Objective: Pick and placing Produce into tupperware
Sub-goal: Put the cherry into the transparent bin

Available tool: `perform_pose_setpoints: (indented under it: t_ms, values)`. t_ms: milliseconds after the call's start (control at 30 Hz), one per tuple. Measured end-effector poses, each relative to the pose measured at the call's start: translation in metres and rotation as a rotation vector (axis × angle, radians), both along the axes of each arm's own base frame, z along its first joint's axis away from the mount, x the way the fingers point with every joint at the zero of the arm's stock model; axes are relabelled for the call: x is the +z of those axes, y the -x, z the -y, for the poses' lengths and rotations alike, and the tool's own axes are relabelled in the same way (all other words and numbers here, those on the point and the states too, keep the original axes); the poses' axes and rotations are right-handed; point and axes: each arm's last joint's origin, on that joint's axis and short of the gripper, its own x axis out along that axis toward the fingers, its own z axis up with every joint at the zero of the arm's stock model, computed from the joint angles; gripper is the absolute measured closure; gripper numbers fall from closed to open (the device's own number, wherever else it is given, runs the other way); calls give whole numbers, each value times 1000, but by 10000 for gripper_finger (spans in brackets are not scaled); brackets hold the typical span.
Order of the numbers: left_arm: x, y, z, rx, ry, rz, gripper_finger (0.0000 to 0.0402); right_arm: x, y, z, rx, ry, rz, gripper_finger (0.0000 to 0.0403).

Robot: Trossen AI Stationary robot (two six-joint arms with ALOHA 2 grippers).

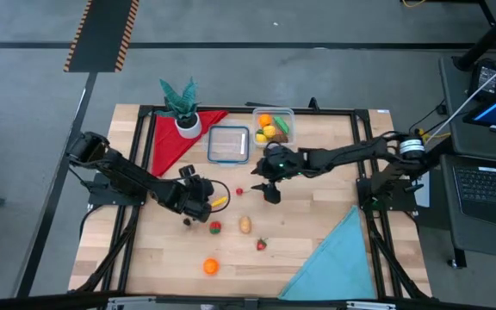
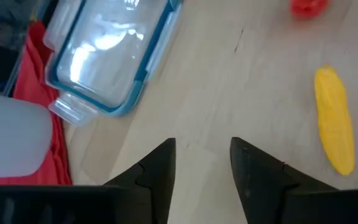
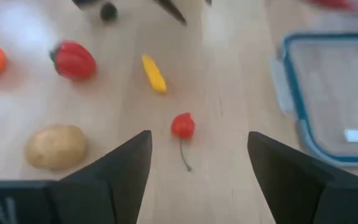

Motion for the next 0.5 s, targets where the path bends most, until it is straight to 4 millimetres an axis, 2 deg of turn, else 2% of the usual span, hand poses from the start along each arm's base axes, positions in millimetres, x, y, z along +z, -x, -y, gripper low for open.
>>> perform_pose_setpoints:
  t_ms: [200,500]
  values:
    - [4,14,9,-43,35,86,249,-9,-18,-1,58,48,-134,137]
    - [4,25,17,-250,152,212,258,-17,-29,-3,84,66,-144,137]
